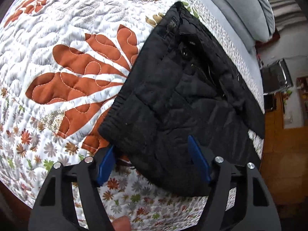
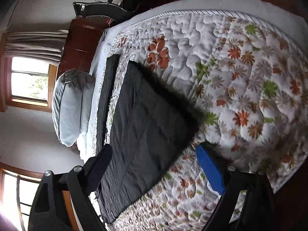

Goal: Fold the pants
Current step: 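Grasp the waistband of the black pants with the left gripper and lift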

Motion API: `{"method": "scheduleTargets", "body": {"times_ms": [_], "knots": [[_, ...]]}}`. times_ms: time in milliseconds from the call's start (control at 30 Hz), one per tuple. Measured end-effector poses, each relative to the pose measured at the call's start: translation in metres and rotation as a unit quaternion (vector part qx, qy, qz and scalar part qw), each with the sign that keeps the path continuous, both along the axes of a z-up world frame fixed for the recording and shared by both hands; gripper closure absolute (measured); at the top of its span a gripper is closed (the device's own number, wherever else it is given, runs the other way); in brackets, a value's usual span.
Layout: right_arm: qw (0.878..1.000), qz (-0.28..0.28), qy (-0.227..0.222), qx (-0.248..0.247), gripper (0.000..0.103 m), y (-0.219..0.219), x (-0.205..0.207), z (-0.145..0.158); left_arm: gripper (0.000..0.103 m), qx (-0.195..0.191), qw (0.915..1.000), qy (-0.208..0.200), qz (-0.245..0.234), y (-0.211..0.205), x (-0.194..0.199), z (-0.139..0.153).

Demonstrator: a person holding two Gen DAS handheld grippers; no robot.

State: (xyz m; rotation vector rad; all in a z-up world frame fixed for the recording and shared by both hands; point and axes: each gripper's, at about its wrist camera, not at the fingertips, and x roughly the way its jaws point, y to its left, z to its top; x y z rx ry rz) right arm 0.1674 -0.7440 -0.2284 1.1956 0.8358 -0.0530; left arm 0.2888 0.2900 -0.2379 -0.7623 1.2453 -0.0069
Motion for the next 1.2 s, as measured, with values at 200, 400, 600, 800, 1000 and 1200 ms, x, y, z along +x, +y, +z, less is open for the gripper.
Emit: {"method": "scheduleTargets", "body": {"times_ms": [200, 400, 600, 800, 1000, 1200], "knots": [[0.999, 0.018, -0.042, -0.007, 0.052, 0.004, 0.016, 0.002, 0.066, 0.031, 0.9995, 0.003, -0.001, 0.006, -0.006, 0.003], [0.999, 0.026, -0.034, -0.03, 0.087, 0.014, 0.014, 0.003, 0.079, 0.031, 0.9995, -0.002, 0.005, 0.013, -0.011, 0.003], [0.998, 0.024, -0.032, -0.046, 0.089, 0.014, -0.001, 0.022, 0.083, 0.018, 0.9998, 0.001, -0.004, 0.017, -0.015, 0.029], [0.997, 0.046, -0.03, -0.049, 0.089, 0.024, -0.015, 0.039, 0.083, 0.011, 0.9999, 0.01, 0.001, 0.031, -0.039, 0.046], [0.996, 0.076, 0.001, -0.055, 0.089, 0.033, -0.028, 0.019, 0.083, -0.001, 0.9988, 0.041, 0.028, 0.053, -0.075, 0.021], [0.994, 0.089, 0.036, -0.044, 0.07, 0.031, -0.022, -0.011, 0.063, -0.004, 0.999, 0.04, 0.018, 0.056, -0.072, 0.006]]}}
